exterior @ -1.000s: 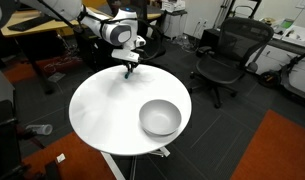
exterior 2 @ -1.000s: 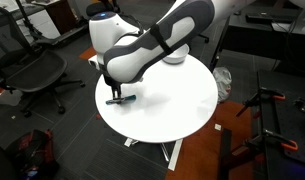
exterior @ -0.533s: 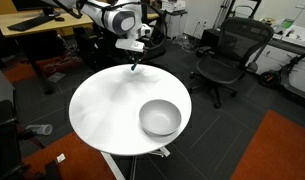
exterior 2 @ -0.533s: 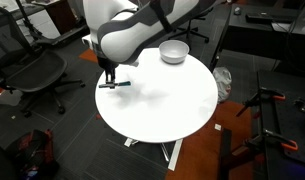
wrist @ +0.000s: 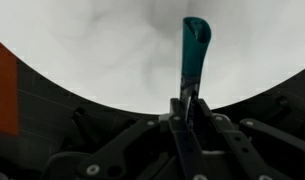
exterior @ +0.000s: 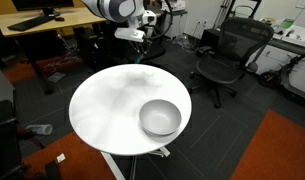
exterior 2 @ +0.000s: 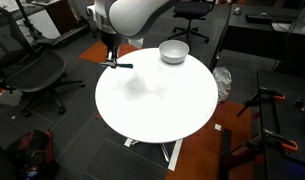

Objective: Place the marker inside the grey bowl

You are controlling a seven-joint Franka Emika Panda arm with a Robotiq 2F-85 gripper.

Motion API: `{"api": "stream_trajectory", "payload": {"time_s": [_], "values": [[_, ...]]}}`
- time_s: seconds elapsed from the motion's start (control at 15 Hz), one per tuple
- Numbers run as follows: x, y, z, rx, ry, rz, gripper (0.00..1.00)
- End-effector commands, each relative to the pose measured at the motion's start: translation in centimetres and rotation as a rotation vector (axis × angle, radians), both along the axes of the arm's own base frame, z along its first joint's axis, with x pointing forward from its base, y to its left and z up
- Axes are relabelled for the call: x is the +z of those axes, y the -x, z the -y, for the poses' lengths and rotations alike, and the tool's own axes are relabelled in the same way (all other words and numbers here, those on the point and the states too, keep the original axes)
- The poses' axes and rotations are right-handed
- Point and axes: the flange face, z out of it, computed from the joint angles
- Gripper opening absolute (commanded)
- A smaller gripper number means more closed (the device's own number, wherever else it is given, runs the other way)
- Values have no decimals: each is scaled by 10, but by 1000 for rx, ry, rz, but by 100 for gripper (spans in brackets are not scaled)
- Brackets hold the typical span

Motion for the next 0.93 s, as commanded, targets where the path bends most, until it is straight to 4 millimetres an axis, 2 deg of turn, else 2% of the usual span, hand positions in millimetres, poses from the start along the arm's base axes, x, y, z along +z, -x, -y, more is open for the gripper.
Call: {"api": "stream_trajectory", "payload": {"time_s": [0.0, 0.2, 0.6, 0.87], "values": [[27, 36, 19, -119, 13, 46, 5], [42, 58, 45, -224, 9, 85, 5], [65, 117, 112, -423, 0, 119, 5], [73, 143, 156, -539, 2, 117, 5]]}}
